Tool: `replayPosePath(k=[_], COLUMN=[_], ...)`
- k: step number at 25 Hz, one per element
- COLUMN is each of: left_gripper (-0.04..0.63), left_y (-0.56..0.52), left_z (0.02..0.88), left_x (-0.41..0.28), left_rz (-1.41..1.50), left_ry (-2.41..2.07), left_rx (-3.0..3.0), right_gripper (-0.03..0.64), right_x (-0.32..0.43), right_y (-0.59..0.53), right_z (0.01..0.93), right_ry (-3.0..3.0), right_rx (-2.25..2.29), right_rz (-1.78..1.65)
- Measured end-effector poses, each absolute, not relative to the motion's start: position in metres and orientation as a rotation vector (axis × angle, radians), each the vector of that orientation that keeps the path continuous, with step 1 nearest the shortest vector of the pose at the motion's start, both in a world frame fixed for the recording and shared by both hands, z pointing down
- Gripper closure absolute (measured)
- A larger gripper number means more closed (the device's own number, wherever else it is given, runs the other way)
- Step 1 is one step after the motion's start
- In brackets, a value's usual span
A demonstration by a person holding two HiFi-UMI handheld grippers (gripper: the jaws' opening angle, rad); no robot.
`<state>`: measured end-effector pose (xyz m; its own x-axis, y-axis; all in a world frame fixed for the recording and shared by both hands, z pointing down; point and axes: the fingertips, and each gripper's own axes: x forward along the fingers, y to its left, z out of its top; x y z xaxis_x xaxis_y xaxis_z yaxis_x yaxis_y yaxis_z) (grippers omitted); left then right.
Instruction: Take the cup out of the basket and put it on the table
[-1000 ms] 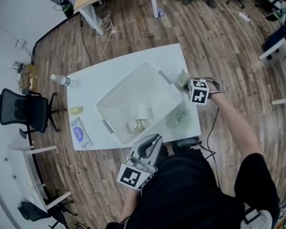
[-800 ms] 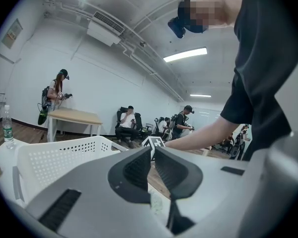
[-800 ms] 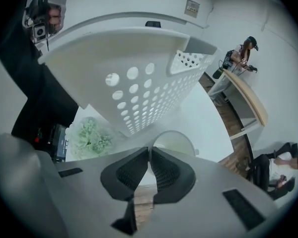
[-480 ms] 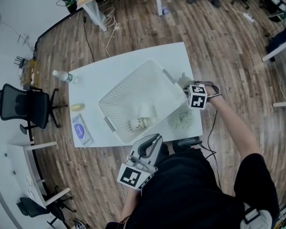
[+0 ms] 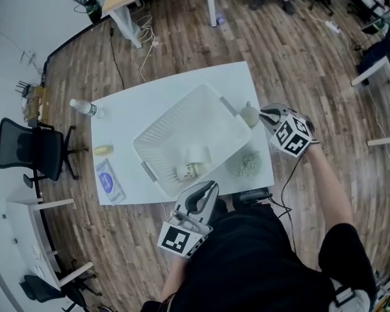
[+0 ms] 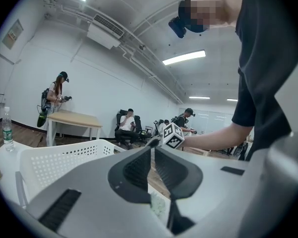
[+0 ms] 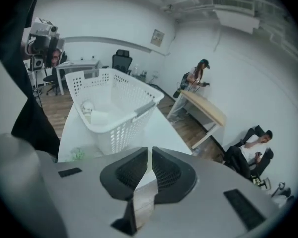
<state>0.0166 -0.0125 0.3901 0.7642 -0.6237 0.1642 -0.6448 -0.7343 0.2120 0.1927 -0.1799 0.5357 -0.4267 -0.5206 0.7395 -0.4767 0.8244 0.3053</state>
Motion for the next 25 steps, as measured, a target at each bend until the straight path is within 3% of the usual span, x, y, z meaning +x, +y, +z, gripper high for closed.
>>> replayPosePath(k=[11,25], left_gripper=[0.563,0.583], left_y=[-0.018,-0.003], left_z=[0.382,0.377], left_x=[0.004,-0.022], left_rz=[0.051,0.06], left_ry=[-1.02,-1.054], left_rx=[2.724,2.736], right_gripper=[0.588,0.589], right_x=[0.123,0.009], right_y=[-0.103,-0.017], right_z=[0.402,0.382], right_ry=[-2.423,-2.8], right_rx=[0.967,0.891], right_rz=[-0.168,0.186])
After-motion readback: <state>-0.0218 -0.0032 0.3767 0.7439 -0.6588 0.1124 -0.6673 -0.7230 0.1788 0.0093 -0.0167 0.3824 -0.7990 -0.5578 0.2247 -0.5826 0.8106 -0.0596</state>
